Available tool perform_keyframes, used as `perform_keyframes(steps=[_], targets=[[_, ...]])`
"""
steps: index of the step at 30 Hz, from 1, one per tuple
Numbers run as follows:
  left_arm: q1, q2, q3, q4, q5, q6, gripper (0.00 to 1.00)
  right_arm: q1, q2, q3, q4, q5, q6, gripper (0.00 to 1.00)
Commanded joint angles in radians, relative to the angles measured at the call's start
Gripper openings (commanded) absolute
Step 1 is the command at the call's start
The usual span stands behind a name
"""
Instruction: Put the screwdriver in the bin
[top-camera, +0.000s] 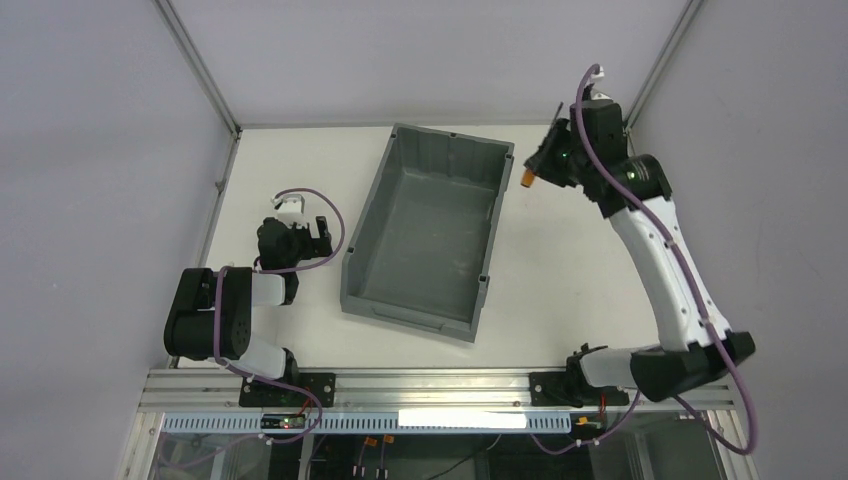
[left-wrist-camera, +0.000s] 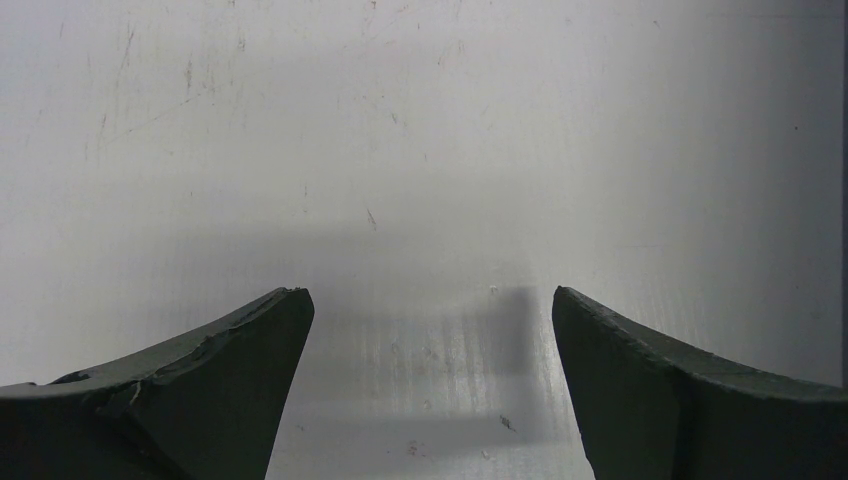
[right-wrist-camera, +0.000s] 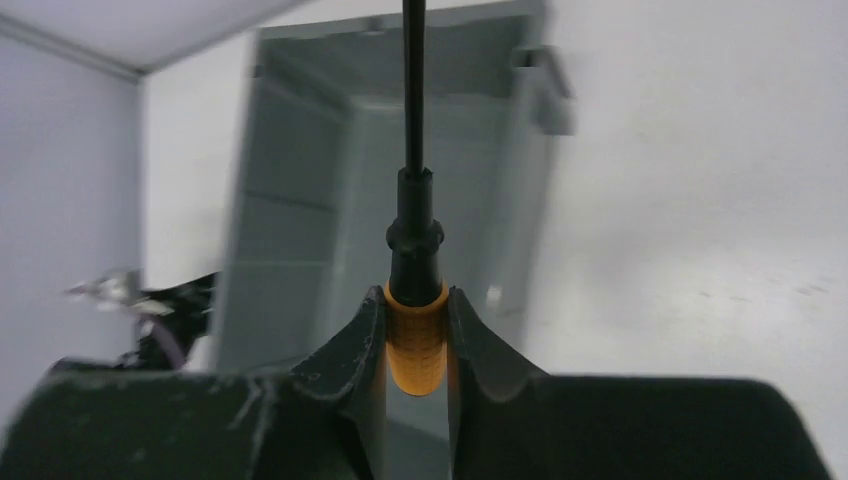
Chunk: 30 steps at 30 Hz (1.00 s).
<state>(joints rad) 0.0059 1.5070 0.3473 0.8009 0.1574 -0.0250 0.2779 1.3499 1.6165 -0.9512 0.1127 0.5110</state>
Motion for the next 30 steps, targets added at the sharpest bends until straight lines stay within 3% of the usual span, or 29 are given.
perform_keyframes(steps=[1, 5, 9, 17, 22, 30], targets=[[-0.004, -0.001, 0.022, 0.027, -0.009, 0.014, 0.99, 0.239, -0.063, -0.020, 0.127, 0.099, 0.177, 0.00], [-0.004, -0.001, 0.022, 0.026, -0.009, 0.013, 0.99, 0.425, -0.007, -0.055, 0.260, 0.180, 0.219, 0.00], [-0.004, -0.001, 0.022, 0.027, -0.009, 0.014, 0.99, 0.494, 0.129, -0.064, 0.318, 0.139, 0.259, 0.00], [-0.004, -0.001, 0.022, 0.027, -0.009, 0.014, 0.99, 0.501, 0.379, -0.050, 0.319, 0.093, 0.301, 0.00], [-0.004, -0.001, 0.022, 0.027, -0.010, 0.014, 0.99, 0.458, 0.534, -0.043, 0.321, -0.027, 0.341, 0.00], [-0.004, -0.001, 0.022, 0.027, -0.009, 0.014, 0.99, 0.436, 0.729, 0.027, 0.224, -0.066, 0.322, 0.00]])
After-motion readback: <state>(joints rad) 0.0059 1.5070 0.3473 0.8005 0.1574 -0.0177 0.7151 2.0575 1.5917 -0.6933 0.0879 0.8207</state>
